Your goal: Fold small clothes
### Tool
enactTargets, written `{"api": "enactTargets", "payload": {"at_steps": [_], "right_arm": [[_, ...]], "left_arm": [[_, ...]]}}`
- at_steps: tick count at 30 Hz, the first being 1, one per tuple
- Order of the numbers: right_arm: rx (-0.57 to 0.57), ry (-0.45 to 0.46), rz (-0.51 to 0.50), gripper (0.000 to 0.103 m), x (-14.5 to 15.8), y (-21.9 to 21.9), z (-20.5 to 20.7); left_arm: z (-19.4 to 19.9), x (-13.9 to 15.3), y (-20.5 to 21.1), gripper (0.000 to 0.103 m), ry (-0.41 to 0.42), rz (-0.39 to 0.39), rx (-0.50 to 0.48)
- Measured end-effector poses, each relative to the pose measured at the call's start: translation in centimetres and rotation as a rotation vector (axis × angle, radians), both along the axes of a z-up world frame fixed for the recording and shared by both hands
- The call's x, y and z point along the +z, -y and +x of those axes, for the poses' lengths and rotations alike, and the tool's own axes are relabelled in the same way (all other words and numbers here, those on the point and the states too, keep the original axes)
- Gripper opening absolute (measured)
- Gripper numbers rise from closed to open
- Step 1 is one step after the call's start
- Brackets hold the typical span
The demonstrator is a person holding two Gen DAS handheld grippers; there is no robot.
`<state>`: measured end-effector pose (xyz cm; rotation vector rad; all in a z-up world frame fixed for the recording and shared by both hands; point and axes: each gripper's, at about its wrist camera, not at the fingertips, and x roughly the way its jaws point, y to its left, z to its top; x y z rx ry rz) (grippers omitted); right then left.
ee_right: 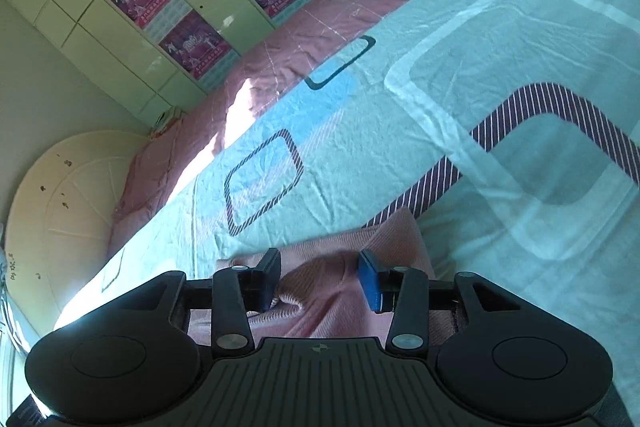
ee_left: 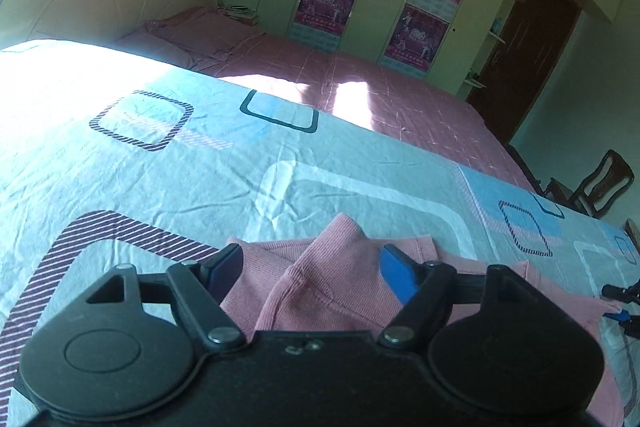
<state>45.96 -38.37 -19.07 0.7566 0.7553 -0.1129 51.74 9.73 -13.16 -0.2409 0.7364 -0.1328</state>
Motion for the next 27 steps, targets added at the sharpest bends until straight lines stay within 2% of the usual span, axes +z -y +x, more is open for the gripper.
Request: {"api": "enactTargets", "payload": {"at_steps": [4, 7, 9, 13, 15, 19, 20, 21, 22, 25, 27], "right_arm": [[0.03, 0.036, -0.052, 0.046, 0.7, 0.2, 0.5], [0.12, 0.023, -0.066, 0.046, 0.0, -0.6, 1.8], [0.163, 0.009, -0.094, 0.046, -0.7, -1.1, 2.3], [0.235, -0.004, -0.134, 0.046, -1.8, -1.9, 3.1], [0.268, -0.016, -0.19, 0.046, -2.1, -2.4, 3.5], [0.358, 0.002, -0.27, 0.046, -2.4, -3.7, 3.9], [0.38, -0.001, -0.297, 0.042, -2.4, -4.1, 4.0], [0.399, -0.013, -0.325, 0.032, -2.6, -4.5, 4.3], [0.407, -0.029, -0.342, 0.007, -2.8, -4.7, 4.4], [0.422, -0.016, -0.374, 0.007, -2.7, -4.8, 4.3], [0.37, 0.043, -0.417, 0.006, -1.6, -4.4, 3.3]], "left_arm": [[0.9, -0.8, 0.5, 0.074, -0.019, 0.029, -0.05], [2.1, -2.1, 1.5, 0.067, -0.041, 0.052, -0.091], [3.0, -3.0, 2.1, 0.051, -0.064, 0.054, -0.113], [3.7, -4.2, 2.4, 0.046, -0.086, 0.067, -0.127], [3.9, -4.5, 2.4, 0.036, -0.09, 0.08, -0.145], [3.5, -4.4, 2.4, 0.023, -0.075, 0.073, -0.173], [3.4, -4.4, 2.6, 0.019, -0.065, 0.077, -0.181], [3.3, -4.3, 2.7, 0.017, -0.051, 0.082, -0.185], [3.0, -4.2, 2.8, 0.016, -0.035, 0.082, -0.182], [2.1, -3.4, 2.7, 0.015, 0.024, 0.058, -0.153], [1.4, -2.9, 2.2, 0.014, 0.066, 0.039, -0.125]]}}
